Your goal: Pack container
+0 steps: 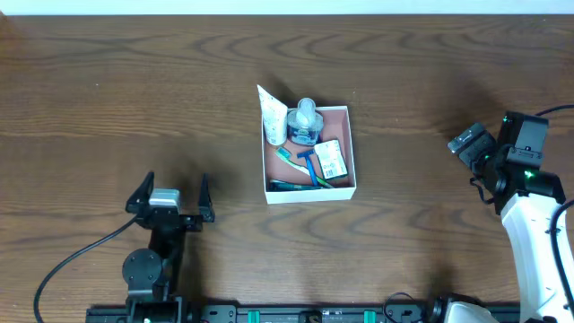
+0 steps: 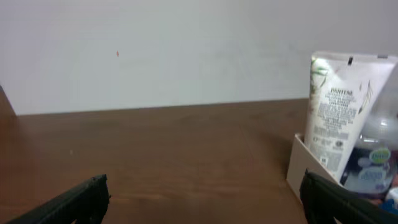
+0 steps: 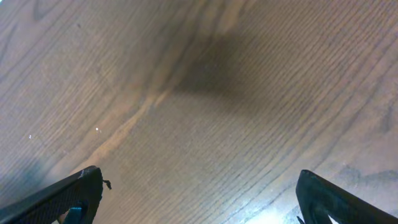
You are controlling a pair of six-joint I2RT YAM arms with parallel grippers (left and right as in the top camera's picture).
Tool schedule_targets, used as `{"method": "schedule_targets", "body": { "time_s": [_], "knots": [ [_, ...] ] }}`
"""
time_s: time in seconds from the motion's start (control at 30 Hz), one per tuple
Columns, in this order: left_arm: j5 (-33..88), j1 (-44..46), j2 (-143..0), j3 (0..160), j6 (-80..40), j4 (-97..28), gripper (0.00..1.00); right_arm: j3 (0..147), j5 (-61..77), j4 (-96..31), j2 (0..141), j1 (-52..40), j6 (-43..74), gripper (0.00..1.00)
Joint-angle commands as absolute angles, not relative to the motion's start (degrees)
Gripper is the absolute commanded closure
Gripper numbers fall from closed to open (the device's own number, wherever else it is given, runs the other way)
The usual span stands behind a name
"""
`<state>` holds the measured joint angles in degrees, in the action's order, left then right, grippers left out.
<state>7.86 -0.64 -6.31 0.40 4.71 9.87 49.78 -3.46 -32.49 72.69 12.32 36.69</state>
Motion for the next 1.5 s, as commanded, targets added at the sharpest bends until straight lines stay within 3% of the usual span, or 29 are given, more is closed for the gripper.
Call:
{"method": "schedule_targets", "body": {
  "time_s": [0.0, 0.27, 1.47],
  "knots": [
    [8.36, -0.45, -3.25, 0.23, 4.49, 7.07, 0.02, 50.48, -4.10, -32.60, 72.49, 12.73, 37.23, 0.01],
    [8.29, 0.58, -0.08, 0.23, 4.93, -3.51, 0.02, 50.48, -4.10, -32.58, 72.49, 12.73, 37.23, 0.01],
    [7.29, 1.65, -1.37, 0.23, 4.89, -3.44, 0.02, 50.46, -4.10, -32.62, 69.89, 12.71, 37.23, 0.01]
  ]
}}
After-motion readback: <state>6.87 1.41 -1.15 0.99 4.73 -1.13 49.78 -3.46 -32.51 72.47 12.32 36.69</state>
